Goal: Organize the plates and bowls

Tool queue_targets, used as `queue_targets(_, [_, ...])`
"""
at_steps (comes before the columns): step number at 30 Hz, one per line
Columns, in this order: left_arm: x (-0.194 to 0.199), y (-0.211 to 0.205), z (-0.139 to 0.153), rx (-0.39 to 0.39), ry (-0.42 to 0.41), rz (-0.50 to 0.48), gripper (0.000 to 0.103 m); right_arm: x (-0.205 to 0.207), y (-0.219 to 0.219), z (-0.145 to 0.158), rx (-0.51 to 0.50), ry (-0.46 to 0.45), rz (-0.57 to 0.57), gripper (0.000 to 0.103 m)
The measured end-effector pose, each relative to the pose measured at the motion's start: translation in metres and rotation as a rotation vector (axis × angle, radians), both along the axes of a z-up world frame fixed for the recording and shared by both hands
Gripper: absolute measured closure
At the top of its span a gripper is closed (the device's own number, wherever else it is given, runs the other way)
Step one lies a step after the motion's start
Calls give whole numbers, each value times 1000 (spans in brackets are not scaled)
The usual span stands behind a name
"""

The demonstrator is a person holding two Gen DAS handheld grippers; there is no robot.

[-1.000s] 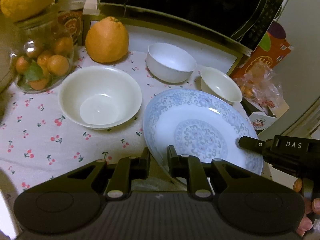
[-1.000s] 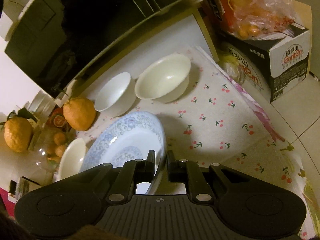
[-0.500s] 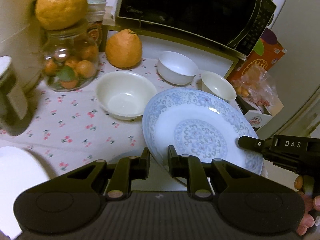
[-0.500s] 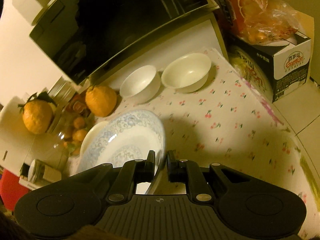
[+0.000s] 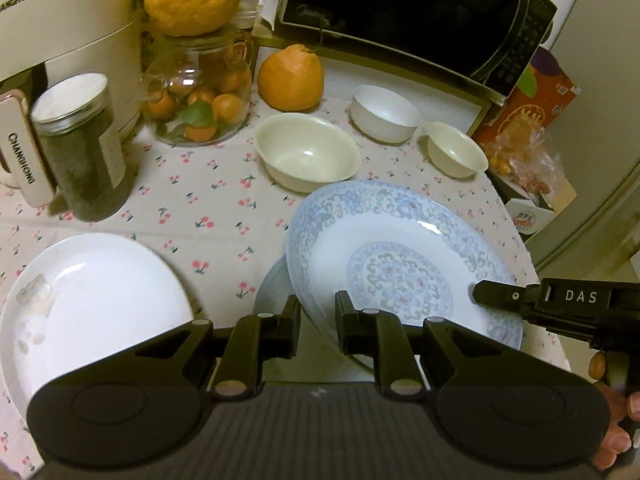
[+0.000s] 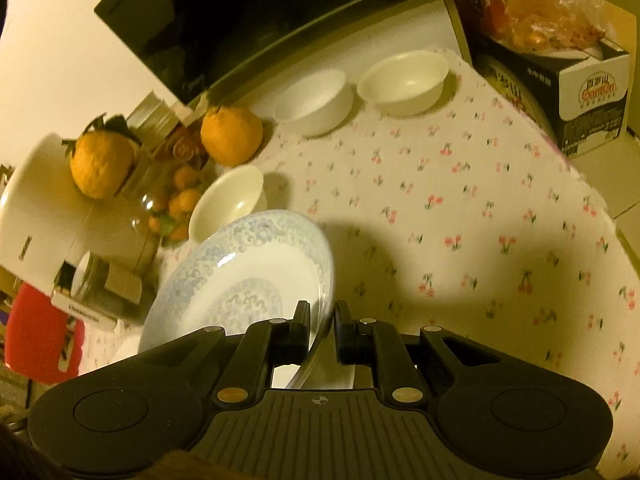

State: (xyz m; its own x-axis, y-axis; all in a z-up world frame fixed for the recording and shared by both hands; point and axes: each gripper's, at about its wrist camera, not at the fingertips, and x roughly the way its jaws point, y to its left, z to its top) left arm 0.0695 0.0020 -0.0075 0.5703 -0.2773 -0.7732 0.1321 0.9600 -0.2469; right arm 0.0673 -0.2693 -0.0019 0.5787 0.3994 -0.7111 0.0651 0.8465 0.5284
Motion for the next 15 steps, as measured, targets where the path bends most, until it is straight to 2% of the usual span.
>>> queue_targets(7, [-10,6,-9,32,19,-16,88,-10,7,-8,3,38,17,88])
queue_targets(15, [-16,8,-19,97,20,-25,87,-10,24,-19,-44,80,54,88])
